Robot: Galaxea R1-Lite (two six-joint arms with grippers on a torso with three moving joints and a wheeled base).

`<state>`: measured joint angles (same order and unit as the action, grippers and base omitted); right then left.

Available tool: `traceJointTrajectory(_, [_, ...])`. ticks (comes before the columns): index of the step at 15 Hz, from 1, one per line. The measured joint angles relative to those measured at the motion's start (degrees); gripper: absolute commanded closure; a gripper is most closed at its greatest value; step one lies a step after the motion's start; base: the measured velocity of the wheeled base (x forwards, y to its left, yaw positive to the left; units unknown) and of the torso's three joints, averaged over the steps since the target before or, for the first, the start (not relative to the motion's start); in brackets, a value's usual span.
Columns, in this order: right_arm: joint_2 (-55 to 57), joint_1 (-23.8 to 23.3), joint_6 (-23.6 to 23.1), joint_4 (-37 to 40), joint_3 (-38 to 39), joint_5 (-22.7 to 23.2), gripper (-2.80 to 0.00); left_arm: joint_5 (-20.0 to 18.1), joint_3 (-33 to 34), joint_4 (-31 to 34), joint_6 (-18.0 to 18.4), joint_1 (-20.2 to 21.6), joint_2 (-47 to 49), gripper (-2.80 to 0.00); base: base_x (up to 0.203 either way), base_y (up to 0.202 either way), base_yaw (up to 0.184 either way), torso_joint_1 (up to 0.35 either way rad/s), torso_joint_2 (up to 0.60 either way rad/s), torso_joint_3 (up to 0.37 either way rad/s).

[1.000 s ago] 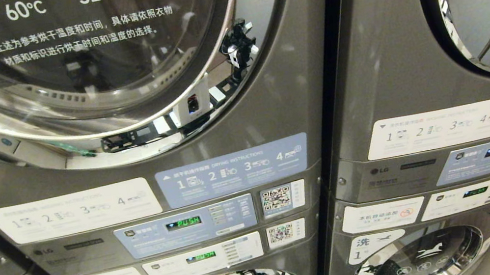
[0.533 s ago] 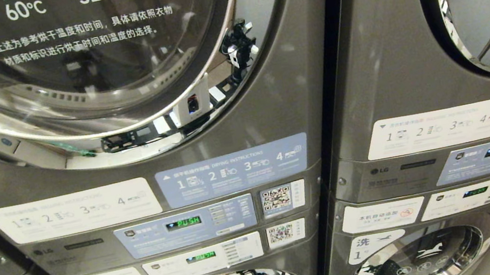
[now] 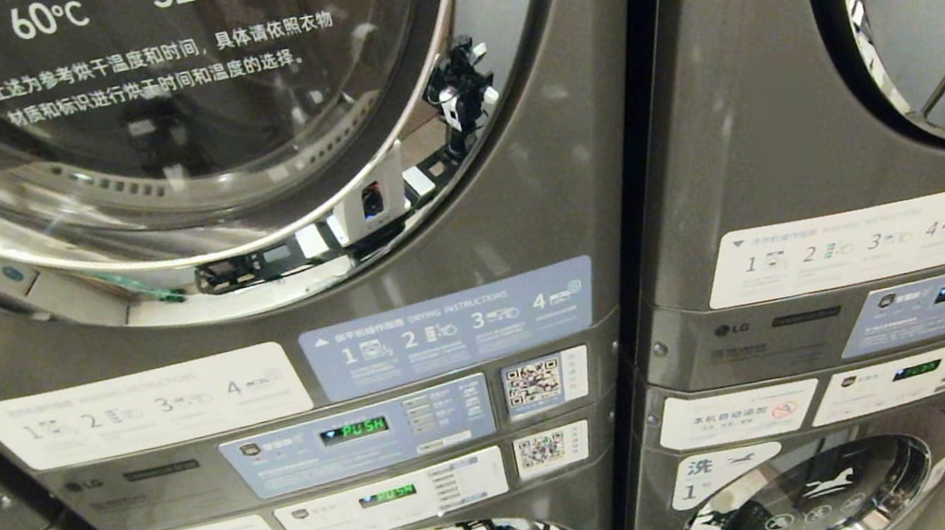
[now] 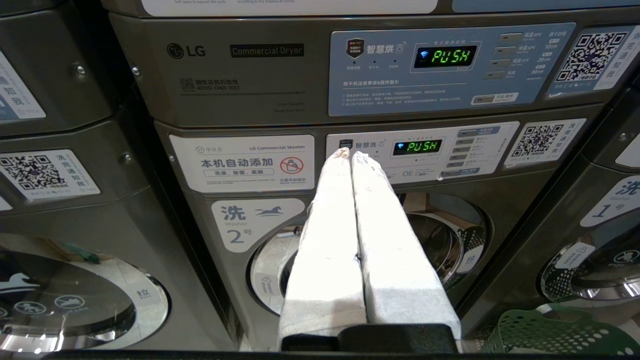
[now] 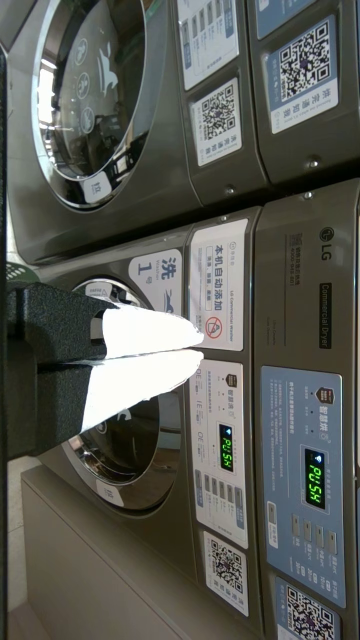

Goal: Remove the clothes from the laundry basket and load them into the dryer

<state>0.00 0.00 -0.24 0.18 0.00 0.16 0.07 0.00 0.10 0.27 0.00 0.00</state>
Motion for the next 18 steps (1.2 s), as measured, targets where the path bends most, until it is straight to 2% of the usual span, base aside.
traceJointTrajectory(18, [0.00,0.00,-0.01,0.00,0.00,0.00,0.00,0.00,0.00,0.00,-0.02,0.00,0.00,0.00,0.000,0.000,0.000,0.000,0.00,0.000])
